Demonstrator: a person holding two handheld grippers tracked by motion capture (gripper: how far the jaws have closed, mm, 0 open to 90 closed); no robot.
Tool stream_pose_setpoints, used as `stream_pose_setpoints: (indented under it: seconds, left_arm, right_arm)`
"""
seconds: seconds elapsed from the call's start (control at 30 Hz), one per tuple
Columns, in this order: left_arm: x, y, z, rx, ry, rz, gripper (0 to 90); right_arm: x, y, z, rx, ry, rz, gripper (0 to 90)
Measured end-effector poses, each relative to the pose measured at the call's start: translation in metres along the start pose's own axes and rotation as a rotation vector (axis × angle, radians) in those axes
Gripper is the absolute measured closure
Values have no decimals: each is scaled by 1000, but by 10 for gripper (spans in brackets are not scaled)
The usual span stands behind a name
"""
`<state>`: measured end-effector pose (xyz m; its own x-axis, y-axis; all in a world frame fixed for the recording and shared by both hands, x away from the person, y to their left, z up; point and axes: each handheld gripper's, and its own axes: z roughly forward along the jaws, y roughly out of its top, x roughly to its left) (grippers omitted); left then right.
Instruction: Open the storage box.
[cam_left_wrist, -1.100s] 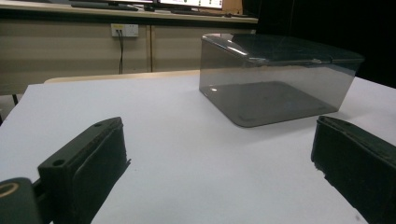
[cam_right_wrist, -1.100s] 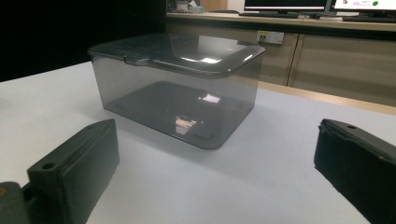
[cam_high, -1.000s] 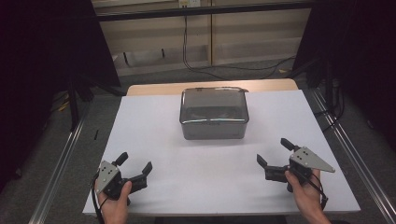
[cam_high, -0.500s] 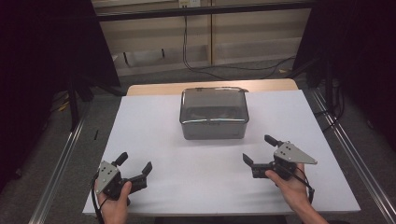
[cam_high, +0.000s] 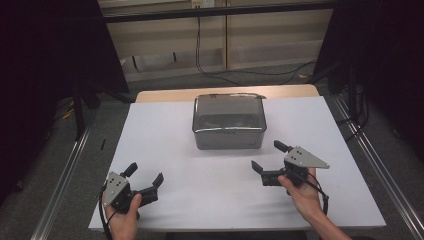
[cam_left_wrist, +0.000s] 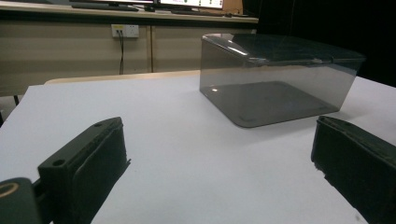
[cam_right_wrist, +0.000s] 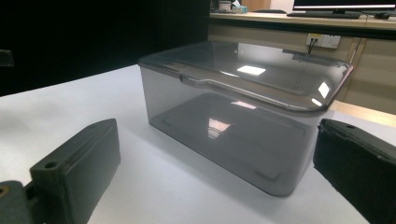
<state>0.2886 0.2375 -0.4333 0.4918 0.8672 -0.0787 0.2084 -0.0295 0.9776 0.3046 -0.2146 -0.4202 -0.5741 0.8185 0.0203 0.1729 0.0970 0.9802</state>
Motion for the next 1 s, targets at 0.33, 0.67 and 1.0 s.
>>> stream_pose_setpoints:
  seconds: [0.33, 0.67, 1.0]
  left_arm:
    - [1, 0, -1, -3, -5, 1, 32]
    - [1, 0, -1, 3, -1, 4, 32]
    - [1, 0, 0, 3, -3, 4, 32]
  right_arm:
    - [9, 12, 17, -11, -17, -36, 7]
    - [18, 17, 32, -30, -8, -129, 1]
    - [24, 22, 42, -17, -57, -260, 0]
